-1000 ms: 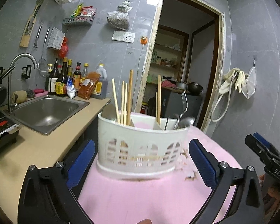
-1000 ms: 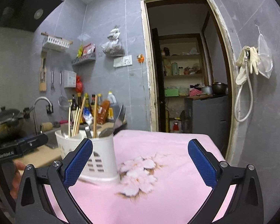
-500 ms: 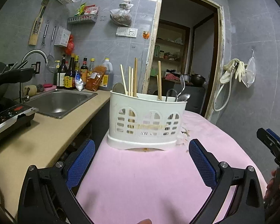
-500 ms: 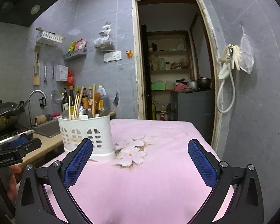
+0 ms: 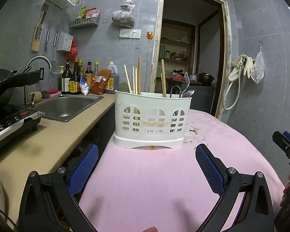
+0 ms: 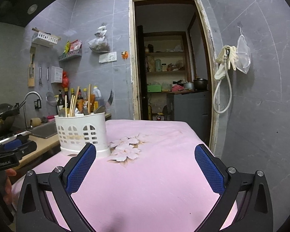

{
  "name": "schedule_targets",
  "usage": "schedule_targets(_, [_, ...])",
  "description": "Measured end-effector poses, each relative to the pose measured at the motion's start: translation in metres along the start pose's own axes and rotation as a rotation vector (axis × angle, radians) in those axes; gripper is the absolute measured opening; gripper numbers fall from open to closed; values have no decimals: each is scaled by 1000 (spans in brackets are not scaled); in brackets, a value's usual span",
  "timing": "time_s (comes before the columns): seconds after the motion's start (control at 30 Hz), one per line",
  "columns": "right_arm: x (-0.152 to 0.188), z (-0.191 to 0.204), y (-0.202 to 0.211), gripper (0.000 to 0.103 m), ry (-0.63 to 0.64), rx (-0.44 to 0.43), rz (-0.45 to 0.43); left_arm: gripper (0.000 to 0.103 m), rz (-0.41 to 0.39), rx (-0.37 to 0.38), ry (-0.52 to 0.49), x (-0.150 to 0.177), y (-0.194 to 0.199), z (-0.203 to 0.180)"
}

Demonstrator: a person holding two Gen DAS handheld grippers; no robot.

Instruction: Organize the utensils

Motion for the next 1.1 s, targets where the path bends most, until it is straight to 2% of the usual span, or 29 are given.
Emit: schedule_targets(1.1, [7, -5, -3, 103, -1, 12, 22, 99, 1, -13, -3, 6, -5, 2])
Point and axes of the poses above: each gripper's, at about its wrist camera, not at the fingertips, and y roughly against the way its jaws point, z to its left, x to its underside, the point moved 7 cm from there along -y, roughly the way its jaws point, and after that the axes turned 7 degrees about y, right-handed, at the moved point
